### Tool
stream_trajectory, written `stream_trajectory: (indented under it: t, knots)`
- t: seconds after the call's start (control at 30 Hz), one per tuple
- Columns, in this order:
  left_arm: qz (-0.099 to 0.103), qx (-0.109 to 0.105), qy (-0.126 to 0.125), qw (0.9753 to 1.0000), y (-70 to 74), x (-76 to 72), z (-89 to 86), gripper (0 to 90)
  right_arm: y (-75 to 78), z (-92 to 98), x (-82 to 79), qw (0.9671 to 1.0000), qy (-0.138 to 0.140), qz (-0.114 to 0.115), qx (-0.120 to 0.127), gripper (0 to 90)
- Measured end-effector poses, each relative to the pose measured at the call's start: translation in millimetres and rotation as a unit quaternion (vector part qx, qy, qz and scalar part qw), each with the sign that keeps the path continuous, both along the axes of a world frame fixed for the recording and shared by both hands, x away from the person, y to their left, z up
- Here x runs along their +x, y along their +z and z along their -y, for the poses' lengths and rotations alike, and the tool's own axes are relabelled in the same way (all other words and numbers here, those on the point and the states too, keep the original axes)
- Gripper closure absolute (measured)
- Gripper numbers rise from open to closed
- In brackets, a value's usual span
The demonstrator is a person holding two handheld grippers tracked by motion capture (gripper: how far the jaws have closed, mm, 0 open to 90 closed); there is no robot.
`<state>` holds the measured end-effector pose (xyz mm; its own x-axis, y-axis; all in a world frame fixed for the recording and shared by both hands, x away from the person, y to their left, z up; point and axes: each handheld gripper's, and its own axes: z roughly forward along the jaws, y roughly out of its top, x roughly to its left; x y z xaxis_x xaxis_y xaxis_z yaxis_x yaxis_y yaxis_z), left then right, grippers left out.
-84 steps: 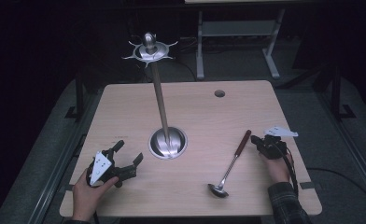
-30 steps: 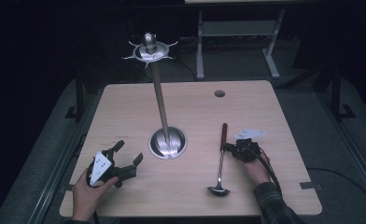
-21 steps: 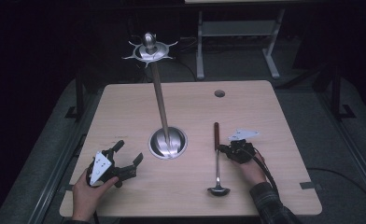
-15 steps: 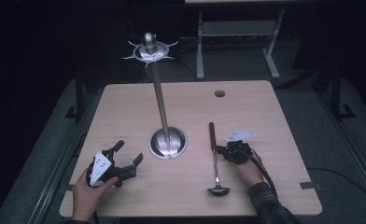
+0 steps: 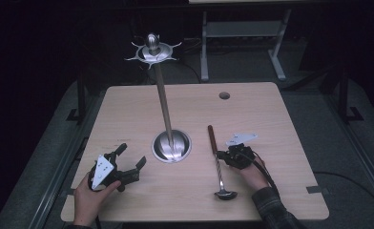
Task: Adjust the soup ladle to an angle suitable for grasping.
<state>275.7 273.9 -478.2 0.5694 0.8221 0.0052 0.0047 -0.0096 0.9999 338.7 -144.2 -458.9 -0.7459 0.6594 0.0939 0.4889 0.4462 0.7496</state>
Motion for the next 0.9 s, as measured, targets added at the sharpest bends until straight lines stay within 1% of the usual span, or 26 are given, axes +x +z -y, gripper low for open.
stream_trajectory:
  t: [0.03, 0.07, 0.1, 0.13, 0.17, 0.23, 0.27, 0.3, 0.33, 0.37, 0.4, 0.43, 0.47, 0.5, 0.53, 0.57, 0.67, 0.7, 0.73, 0.8, 0.9]
  knots:
    - [0.0, 0.0, 0.0, 1.0, 0.0, 0.0, -0.1, 9.8, 3.5, 0.2, -2.1, 1.0, 0.003, -0.006, -0.003, 87.4]
    - [0.0, 0.0, 0.0, 1.0, 0.0, 0.0, -0.1, 9.8, 3.5, 0.2, -2.1, 1.0, 0.003, -0.006, -0.003, 87.4]
    - [0.001, 0.001, -0.001, 1.0, 0.0, 0.0, -0.1, 9.8, 9.6, 0.2, -8.3, 0.9998, 0.007, -0.017, -0.01, 89.2]
    - [0.001, 0.001, -0.001, 1.0, 0.0, 0.0, -0.1, 9.8, 9.6, 0.2, -8.3, 0.9998, 0.007, -0.017, -0.01, 89.2]
    - [0.001, 0.001, -0.001, 1.0, 0.0, 0.0, -0.1, 9.8, 12.1, 0.4, -11.9, 0.9996, 0.011, -0.024, -0.01, 89.6]
    - [0.002, 0.002, -0.001, 1.0, -0.1, 0.1, -0.1, 9.8, 18.4, 0.1, -22.3, 0.9985, 0.022, -0.047, -0.018, 89.8]
    - [0.002, 0.002, -0.001, 1.0, -0.1, 0.1, -0.1, 9.8, 18.4, 0.1, -22.3, 0.9985, 0.022, -0.047, -0.018, 89.8]
    - [0.002, 0.002, -0.001, 1.0, -0.1, 0.1, -0.1, 9.8, 21.5, -0.9, -28.4, 0.9971, 0.035, -0.065, -0.021, 89.8]
    - [0.002, 0.001, -0.001, 1.0, -0.1, 0.1, -0.1, 9.8, 21.5, -0.9, -28.4, 0.9971, 0.035, -0.065, -0.021, 89.8]
    - [0.001, 0.001, -0.001, 1.0, -0.1, 0.0, 0.0, 9.8, 23.3, -2.3, -31.8, 0.996, 0.039, -0.076, -0.027, 89.8]
    - [0.001, 0.002, -0.001, 1.0, -0.1, 0.0, 0.0, 9.8, 24.9, -5.3, -36.4, 0.9944, 0.051, -0.087, -0.031, 89.8]
    - [0.001, 0.001, -0.001, 1.0, -0.1, -0.1, 0.1, 9.8, 25.8, -7.1, -38.0, 0.9934, 0.054, -0.095, -0.034, 89.8]
    - [0.002, 0.002, -0.001, 1.0, -0.1, 0.1, -0.1, 9.8, 25.9, -9.5, -39.0, 0.9919, 0.064, -0.102, -0.041, 89.8]
    - [0.002, 0.002, -0.001, 1.0, -0.1, 0.1, -0.1, 9.8, 25.8, -12.2, -40.0, 0.9912, 0.065, -0.105, -0.047, 89.8]
    - [0.002, 0.002, -0.001, 1.0, -0.1, 0.1, -0.1, 9.8, 23.9, -18.4, -40.6, 0.9887, 0.074, -0.114, -0.064, 89.8]
    - [0.002, 0.002, -0.001, 1.0, -0.1, 0.0, -0.1, 9.8, 23.9, -18.4, -40.6, 0.9887, 0.074, -0.114, -0.064, 89.8]
    - [0.002, 0.001, -0.001, 1.0, -0.1, 0.1, -0.1, 9.8, 18.3, -27.5, -41.8, 0.9842, 0.081, -0.13, -0.09, 89.8]
    - [0.001, 0.0, -0.001, 1.0, -0.1, 0.1, -0.1, 9.8, 15.0, -31.0, -42.0, 0.9823, 0.08, -0.135, -0.102, 89.8]
    - [0.001, 0.0, -0.001, 1.0, -0.1, 0.1, -0.1, 9.8, 15.0, -31.0, -42.0, 0.9823, 0.08, -0.135, -0.102, 89.8]
    - [0.001, 0.001, -0.001, 1.0, -0.1, 0.1, -0.2, 9.8, 13.2, -31.6, -41.5, 0.9809, 0.078, -0.14, -0.11, 89.9]
    - [0.002, 0.002, -0.001, 1.0, -0.1, 0.1, -0.2, 9.8, 13.0, -30.4, -41.2, 0.9805, 0.075, -0.144, -0.11, 89.8]
